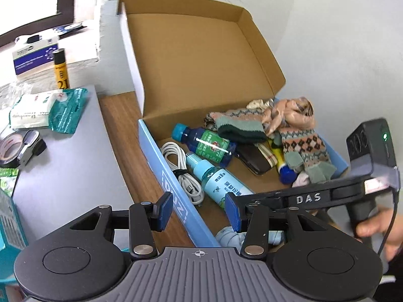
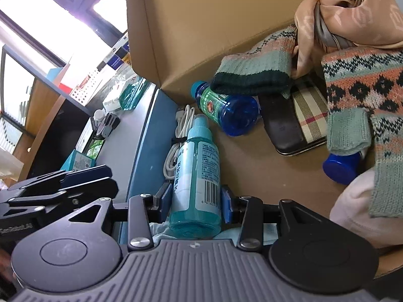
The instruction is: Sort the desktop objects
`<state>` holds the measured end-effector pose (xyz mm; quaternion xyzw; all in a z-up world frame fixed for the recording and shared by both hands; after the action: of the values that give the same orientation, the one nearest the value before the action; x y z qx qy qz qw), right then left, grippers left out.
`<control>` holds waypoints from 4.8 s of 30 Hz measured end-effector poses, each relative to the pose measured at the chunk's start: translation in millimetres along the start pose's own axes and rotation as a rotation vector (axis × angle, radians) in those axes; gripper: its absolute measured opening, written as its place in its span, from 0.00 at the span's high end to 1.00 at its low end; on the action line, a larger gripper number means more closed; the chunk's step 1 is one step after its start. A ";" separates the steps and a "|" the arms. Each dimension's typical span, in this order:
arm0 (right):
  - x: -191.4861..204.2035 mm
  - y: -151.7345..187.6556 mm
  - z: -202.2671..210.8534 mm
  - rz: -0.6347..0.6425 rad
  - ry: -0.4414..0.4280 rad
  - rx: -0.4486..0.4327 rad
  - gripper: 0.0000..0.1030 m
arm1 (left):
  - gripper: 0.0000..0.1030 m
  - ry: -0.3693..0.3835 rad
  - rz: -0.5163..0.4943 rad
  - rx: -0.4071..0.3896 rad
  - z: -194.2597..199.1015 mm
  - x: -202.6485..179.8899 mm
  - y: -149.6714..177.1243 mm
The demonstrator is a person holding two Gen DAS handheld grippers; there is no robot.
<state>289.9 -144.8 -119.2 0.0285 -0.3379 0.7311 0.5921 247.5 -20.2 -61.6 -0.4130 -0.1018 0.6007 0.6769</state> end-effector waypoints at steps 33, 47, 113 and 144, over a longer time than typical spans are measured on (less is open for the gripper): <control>-4.8 25.2 55.3 0.387 0.132 -0.145 0.75 | 0.48 -0.036 -0.031 -0.035 8.4 -21.5 14.6; -6.4 23.1 53.2 0.371 0.136 -0.160 0.78 | 0.47 -0.053 -0.006 -0.044 9.4 -13.5 13.2; -58.5 -111.3 171.5 0.457 0.055 -0.422 0.82 | 0.09 -0.175 0.008 -0.178 -5.1 -60.3 -5.7; -62.6 -28.7 136.7 0.523 0.047 -0.229 0.48 | 0.09 -0.245 0.025 -0.164 -4.7 -58.9 -19.5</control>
<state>284.9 -267.9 -28.4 -0.1436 -0.4004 0.8165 0.3905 249.6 -73.9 -30.2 -0.3916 -0.2274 0.6448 0.6158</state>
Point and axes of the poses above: each gripper's, at about its wrist camera, not at the fingertips, and z roughly against the way its jaws point, x to its left, y to its underside, the point moved 9 cm from there along -z, roughly the way its jaws point, and after that the axes turned 14 degrees about y, right-handed, at the moved point
